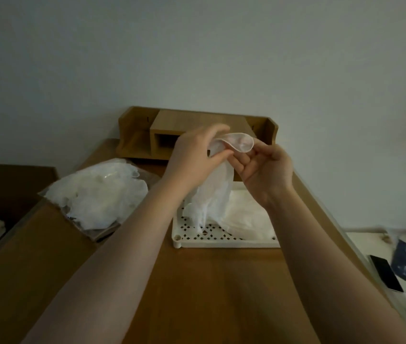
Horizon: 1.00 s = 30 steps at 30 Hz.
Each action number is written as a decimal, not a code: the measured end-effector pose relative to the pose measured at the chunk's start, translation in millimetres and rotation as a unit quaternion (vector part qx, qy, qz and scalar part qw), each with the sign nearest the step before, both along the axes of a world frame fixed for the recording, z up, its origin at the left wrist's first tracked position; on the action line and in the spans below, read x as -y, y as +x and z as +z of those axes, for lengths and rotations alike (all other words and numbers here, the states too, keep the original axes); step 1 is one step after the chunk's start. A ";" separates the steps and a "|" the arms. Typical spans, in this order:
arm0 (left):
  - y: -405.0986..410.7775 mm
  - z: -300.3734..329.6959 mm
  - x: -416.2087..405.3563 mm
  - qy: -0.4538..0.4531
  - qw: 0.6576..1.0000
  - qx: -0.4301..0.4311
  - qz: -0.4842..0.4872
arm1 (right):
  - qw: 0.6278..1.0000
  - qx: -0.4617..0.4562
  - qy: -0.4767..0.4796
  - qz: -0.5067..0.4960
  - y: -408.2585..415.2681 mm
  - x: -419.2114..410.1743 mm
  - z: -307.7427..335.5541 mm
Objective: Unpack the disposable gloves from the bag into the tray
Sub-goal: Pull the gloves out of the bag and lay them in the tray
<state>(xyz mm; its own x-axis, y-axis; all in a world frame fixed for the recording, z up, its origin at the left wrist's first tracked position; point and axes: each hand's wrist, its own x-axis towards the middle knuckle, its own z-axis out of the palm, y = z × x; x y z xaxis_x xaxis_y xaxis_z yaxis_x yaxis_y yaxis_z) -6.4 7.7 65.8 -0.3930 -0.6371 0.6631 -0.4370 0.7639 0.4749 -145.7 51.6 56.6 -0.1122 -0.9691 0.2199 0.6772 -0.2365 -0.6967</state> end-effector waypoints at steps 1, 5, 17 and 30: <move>-4.6 3.0 -1.6 0.012 1.000 -0.011 -0.004 | 1.000 -0.013 -0.004 0.001 -6.2 -1.9 1.7; -18.5 4.2 -6.7 0.058 0.997 -0.036 -0.032 | 0.985 -0.161 -0.007 -0.052 -34.9 -8.7 -1.9; -29.0 3.8 -9.5 0.353 0.908 -0.204 -0.094 | 0.946 -0.316 0.062 0.040 -91.1 -17.4 -31.5; -47.7 -56.3 20.5 0.469 0.879 0.023 0.084 | 0.694 -0.693 0.191 -0.030 -111.5 23.2 -34.9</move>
